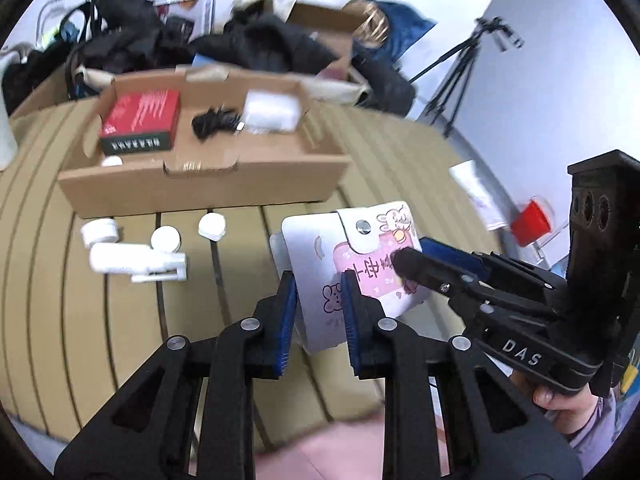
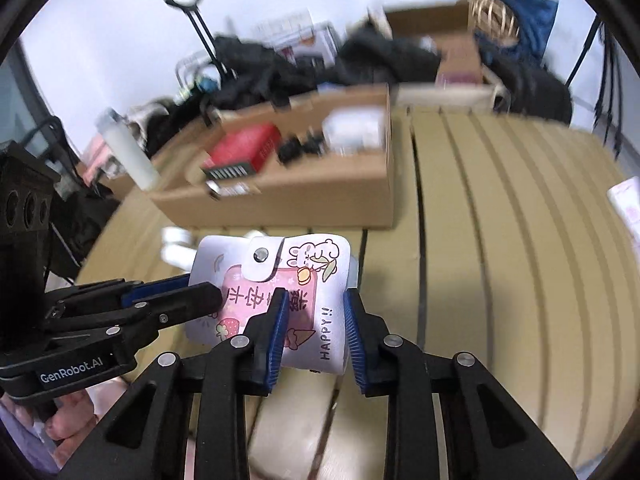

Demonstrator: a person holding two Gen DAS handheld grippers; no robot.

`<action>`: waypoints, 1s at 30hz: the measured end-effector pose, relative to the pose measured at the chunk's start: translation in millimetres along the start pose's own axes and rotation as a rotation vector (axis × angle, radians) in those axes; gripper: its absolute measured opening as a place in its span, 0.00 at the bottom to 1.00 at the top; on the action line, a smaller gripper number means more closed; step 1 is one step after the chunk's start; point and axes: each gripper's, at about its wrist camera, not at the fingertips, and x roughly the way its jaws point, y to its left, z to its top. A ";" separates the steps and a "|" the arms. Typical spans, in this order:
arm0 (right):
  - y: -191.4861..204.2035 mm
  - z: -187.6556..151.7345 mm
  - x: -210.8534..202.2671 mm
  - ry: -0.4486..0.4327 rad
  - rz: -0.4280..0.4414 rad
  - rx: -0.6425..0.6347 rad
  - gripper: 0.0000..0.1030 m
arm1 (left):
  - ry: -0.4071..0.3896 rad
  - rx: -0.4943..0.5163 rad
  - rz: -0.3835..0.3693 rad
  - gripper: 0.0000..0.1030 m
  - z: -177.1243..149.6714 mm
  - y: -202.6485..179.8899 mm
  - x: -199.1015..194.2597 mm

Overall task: Organize objects
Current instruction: 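Close both grippers on the pink-and-white printed card, then carry the printed card into the cardboard box and open both grippers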

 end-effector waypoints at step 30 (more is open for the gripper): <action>86.6 -21.2 -115.4 -0.182 -0.003 -0.070 0.27 | -0.213 0.059 -0.016 0.18 -25.0 -21.1 -133.1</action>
